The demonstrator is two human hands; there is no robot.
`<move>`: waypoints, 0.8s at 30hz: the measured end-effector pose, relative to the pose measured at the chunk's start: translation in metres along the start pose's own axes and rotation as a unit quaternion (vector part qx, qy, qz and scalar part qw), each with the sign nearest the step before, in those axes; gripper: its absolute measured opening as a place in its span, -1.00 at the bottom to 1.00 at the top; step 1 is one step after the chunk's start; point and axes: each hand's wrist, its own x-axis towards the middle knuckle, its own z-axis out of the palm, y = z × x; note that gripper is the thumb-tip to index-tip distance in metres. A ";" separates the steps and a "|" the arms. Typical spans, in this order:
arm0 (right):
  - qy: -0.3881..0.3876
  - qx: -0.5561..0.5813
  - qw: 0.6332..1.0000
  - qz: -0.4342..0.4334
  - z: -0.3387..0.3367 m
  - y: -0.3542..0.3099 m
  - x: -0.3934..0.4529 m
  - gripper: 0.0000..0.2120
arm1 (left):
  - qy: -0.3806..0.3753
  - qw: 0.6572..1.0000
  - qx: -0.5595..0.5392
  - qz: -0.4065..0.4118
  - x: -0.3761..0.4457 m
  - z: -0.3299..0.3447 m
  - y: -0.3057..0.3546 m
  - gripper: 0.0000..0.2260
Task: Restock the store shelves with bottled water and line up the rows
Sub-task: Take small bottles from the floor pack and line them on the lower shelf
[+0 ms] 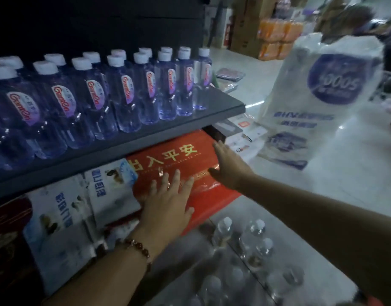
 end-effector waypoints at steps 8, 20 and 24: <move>-0.184 -0.087 0.977 0.062 0.120 0.049 -0.172 -0.14 | -0.113 0.973 0.130 0.154 -0.061 0.092 0.051 -0.43; -0.198 0.020 0.954 0.226 0.219 0.059 -0.208 -0.52 | -0.201 0.970 0.050 0.125 -0.073 0.217 0.084 -0.51; -0.153 0.009 0.959 0.237 0.230 0.066 -0.201 -0.65 | -0.192 0.973 -0.010 0.126 -0.063 0.233 0.081 -0.65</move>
